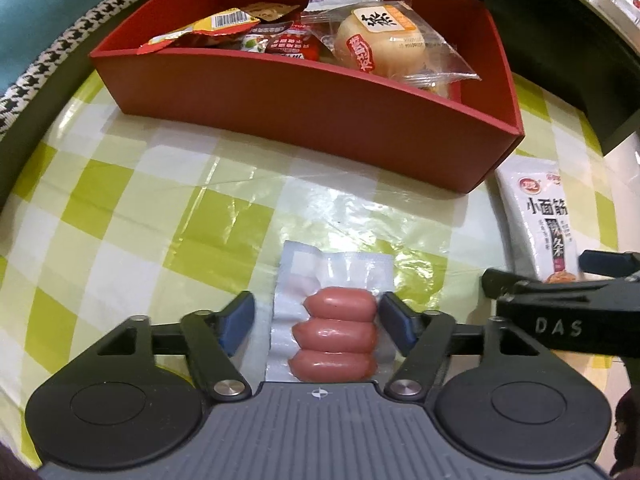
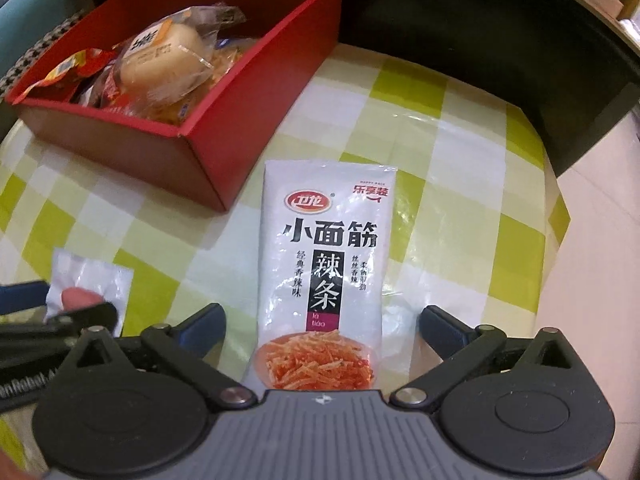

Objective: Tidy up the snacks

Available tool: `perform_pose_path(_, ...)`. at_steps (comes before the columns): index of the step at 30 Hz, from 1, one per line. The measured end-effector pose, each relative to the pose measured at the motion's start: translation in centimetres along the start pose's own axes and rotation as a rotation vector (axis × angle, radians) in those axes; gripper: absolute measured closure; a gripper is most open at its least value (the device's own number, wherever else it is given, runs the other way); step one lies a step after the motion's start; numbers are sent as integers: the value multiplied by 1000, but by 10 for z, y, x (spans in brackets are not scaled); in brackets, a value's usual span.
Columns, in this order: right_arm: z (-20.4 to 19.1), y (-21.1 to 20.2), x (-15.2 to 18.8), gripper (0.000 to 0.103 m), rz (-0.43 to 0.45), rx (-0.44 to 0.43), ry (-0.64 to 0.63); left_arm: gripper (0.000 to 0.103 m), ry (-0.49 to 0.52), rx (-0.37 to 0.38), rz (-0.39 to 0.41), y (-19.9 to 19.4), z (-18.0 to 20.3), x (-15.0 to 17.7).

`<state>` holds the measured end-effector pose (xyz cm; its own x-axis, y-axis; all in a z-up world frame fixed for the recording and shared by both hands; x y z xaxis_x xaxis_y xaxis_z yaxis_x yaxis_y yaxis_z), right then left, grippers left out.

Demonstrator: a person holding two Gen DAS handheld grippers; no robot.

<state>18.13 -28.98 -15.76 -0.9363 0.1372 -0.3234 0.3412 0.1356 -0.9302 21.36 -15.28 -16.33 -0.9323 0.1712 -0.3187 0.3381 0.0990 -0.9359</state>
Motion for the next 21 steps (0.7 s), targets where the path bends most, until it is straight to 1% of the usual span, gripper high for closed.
perform_pose_path(5, -1, -3, 2, 0, 7, -8, -36, 19, -7, -10, -5, 1, -3, 4)
perform_pose_path(6, -3, -5, 1, 4, 13, -10, -55, 19, -5, -12, -4, 2, -3, 4)
perform_pose_path(7, -8, -10, 2, 13, 21, -19, -79, 21, -5, -11, -5, 1, -2, 4)
perform_pose_path(8, -12, -14, 3, 21, 28, -22, -102, 27, -6, -4, -4, 1, -2, 4)
perform_pose_path(9, -16, -18, 4, 37, 34, -39, -112, 32, -2, 4, 0, -1, 0, 4)
perform_pose_path(10, -18, -21, 6, 44, 36, -42, -115, 39, 7, 4, 8, -4, 1, 3)
perform_pose_path(11, -20, -22, 8, 45, 35, -41, -120, 41, 14, 7, 10, -8, 0, 2)
perform_pose_path(13, -22, -25, 11, 48, 37, -40, -124, 41, 3, 25, 0, -9, -1, 4)
perform_pose_path(15, -23, -28, 11, 51, 44, -56, -114, 42, -12, 27, -6, -9, -5, 5)
perform_pose_path(17, -23, -32, 10, 52, 52, -73, -101, 42, -25, 27, -2, -11, -10, 6)
perform_pose_path(21, -25, -34, 7, 54, 68, -81, -93, 42, -56, 32, 7, -14, -18, 2)
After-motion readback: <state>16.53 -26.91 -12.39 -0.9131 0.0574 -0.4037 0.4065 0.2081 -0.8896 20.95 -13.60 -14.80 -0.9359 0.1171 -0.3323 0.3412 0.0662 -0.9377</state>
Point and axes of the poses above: each gripper's, at about its wrist camera, not at the fingertips, and y roughly the way its jaws point, z to its right, x to its underside, the point moved 10 cm from there along y, roughly the way its jaws point, and after that the axes turned 11 degrees about -x, right-handed, at the moved point
